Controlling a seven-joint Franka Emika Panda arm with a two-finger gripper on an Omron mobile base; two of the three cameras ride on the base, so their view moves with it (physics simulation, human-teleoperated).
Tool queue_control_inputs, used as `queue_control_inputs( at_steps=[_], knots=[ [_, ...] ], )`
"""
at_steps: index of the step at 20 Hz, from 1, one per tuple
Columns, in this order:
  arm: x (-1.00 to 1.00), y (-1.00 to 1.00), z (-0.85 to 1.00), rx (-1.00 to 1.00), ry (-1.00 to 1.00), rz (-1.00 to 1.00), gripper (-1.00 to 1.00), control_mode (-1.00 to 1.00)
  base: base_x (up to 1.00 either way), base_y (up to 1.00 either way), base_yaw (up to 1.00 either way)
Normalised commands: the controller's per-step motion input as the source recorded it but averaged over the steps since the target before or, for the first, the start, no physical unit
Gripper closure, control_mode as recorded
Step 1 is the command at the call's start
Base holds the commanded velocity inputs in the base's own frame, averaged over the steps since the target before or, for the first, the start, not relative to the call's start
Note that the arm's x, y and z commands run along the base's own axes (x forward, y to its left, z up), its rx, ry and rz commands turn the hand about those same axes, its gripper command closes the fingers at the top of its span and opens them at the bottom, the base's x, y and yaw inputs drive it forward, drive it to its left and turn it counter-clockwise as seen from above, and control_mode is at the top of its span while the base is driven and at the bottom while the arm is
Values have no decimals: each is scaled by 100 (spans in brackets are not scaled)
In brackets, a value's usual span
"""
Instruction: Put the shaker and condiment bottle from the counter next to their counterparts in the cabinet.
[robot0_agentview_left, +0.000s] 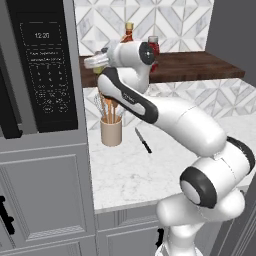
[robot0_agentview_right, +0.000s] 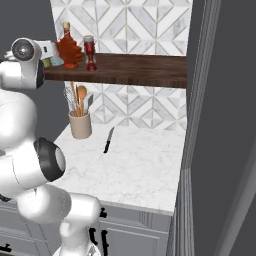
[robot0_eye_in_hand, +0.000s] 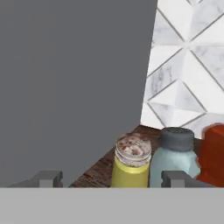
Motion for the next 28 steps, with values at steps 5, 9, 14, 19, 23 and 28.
queue_control_inputs(
  at_steps=[5,9,14,19,23,28],
  knots=[
    [-100,-42,14,0,-8,1,-100,-100,0,0,0],
    [-100,-71,39,-1,-1,0,-100,-100,0,0,0],
    [-100,-76,43,-3,0,0,-100,-100,0,0,0],
    [-100,-78,33,-11,0,0,-100,-100,0,0,0],
    [-100,-84,28,-11,0,0,-100,-100,0,0,0],
    [-100,-81,15,-6,-2,0,-100,-100,0,0,0]
  ],
)
